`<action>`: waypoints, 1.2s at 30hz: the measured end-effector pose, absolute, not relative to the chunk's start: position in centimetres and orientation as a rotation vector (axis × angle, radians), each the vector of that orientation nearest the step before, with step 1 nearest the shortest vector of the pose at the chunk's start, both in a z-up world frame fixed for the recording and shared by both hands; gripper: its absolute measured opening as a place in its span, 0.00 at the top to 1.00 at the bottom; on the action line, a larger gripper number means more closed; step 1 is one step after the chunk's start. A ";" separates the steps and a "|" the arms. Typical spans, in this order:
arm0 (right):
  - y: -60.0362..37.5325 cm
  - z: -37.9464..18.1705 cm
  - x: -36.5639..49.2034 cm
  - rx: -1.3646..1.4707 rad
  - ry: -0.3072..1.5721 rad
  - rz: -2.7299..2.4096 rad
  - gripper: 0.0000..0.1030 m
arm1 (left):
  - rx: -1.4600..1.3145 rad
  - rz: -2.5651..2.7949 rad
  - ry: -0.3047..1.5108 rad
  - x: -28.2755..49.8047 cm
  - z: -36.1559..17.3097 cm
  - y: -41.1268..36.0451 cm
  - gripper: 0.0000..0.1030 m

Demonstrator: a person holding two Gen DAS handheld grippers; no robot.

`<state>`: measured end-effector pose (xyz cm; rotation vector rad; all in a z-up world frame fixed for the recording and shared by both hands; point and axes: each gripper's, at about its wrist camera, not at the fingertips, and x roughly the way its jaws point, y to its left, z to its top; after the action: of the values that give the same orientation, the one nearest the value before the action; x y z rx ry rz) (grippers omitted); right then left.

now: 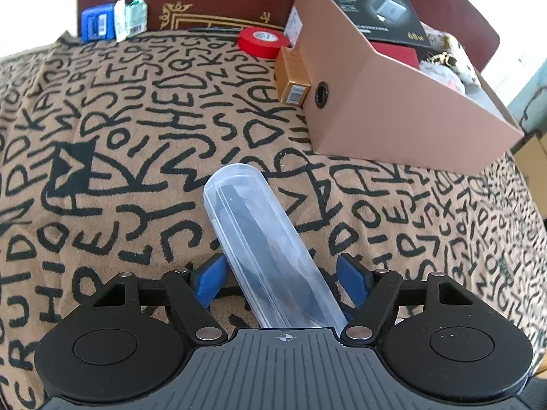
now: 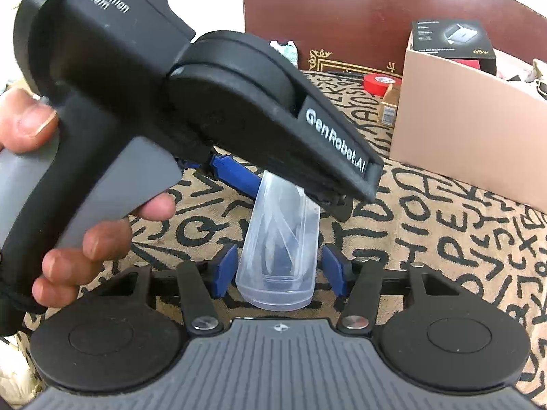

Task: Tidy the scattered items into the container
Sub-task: 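Carry the clear case with the left gripper over the cardboard box and lower it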

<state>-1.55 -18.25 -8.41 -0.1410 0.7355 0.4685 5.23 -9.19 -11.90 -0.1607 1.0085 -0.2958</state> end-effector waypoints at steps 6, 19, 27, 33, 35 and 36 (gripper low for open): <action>-18.3 -8.2 -1.3 -0.127 0.737 0.473 0.49 | -0.134 -0.288 1.011 5.2 -11.8 -9.7 0.24; -24.2 -5.1 -3.7 -0.102 0.601 0.393 0.49 | -0.142 -0.346 0.948 4.5 -7.2 -13.3 0.37; -26.9 -1.2 -5.0 -0.087 0.440 0.322 0.49 | -0.119 -0.413 0.816 5.1 -1.9 -16.6 0.37; -28.7 1.1 -4.0 -0.075 0.365 0.248 0.49 | -0.069 -0.468 0.743 6.7 0.9 -19.5 0.37; -29.5 1.4 -1.9 -0.072 0.341 0.219 0.49 | -0.061 -0.494 0.723 7.6 1.8 -20.5 0.37; -29.9 1.7 -1.4 -0.067 0.330 0.204 0.49 | -0.061 -0.507 0.717 8.2 2.1 -20.9 0.37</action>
<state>-1.44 -29.88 1.74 -0.0675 0.3302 0.2045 8.24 -20.90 2.11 -0.0608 0.7173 -0.5074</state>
